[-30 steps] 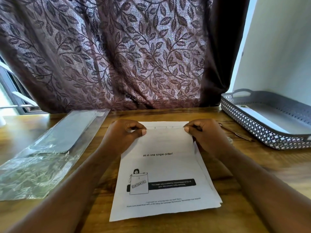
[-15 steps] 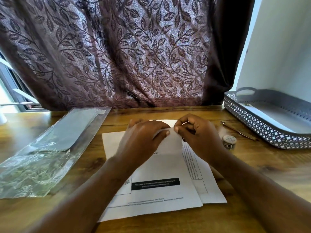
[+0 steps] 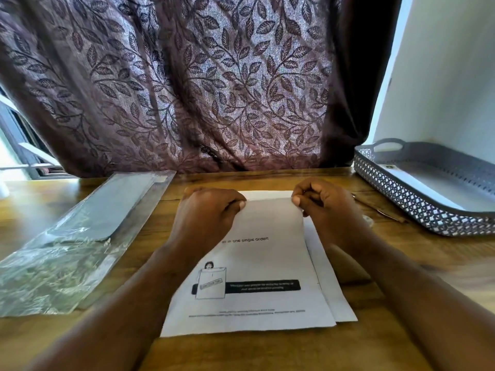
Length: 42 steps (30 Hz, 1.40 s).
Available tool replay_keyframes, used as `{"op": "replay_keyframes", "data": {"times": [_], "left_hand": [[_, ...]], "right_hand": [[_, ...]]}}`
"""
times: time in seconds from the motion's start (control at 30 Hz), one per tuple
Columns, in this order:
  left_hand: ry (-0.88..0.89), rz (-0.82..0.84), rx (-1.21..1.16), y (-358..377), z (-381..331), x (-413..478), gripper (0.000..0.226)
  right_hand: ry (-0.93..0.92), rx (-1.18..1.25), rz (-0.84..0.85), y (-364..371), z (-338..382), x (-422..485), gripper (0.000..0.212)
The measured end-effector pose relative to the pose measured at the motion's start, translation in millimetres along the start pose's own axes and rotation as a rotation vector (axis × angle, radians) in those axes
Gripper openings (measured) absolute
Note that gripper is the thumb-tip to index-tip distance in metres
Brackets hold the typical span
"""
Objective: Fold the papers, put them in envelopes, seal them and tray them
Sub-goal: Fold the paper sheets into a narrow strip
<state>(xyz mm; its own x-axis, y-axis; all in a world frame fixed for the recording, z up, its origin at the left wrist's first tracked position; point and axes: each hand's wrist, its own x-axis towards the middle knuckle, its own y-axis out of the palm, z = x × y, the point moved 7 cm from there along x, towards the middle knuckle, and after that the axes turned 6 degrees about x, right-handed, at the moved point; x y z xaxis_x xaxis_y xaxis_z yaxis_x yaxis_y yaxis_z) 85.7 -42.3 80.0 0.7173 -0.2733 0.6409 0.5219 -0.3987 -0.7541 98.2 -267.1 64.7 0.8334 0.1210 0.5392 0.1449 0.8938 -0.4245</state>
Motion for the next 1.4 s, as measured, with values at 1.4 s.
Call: {"op": "replay_keyframes", "data": {"times": [1.4], "left_hand": [[-0.624, 0.154, -1.207, 39, 73, -17, 0.027]], "right_hand": [[0.461, 0.688, -0.104, -3, -42, -2, 0.015]]}}
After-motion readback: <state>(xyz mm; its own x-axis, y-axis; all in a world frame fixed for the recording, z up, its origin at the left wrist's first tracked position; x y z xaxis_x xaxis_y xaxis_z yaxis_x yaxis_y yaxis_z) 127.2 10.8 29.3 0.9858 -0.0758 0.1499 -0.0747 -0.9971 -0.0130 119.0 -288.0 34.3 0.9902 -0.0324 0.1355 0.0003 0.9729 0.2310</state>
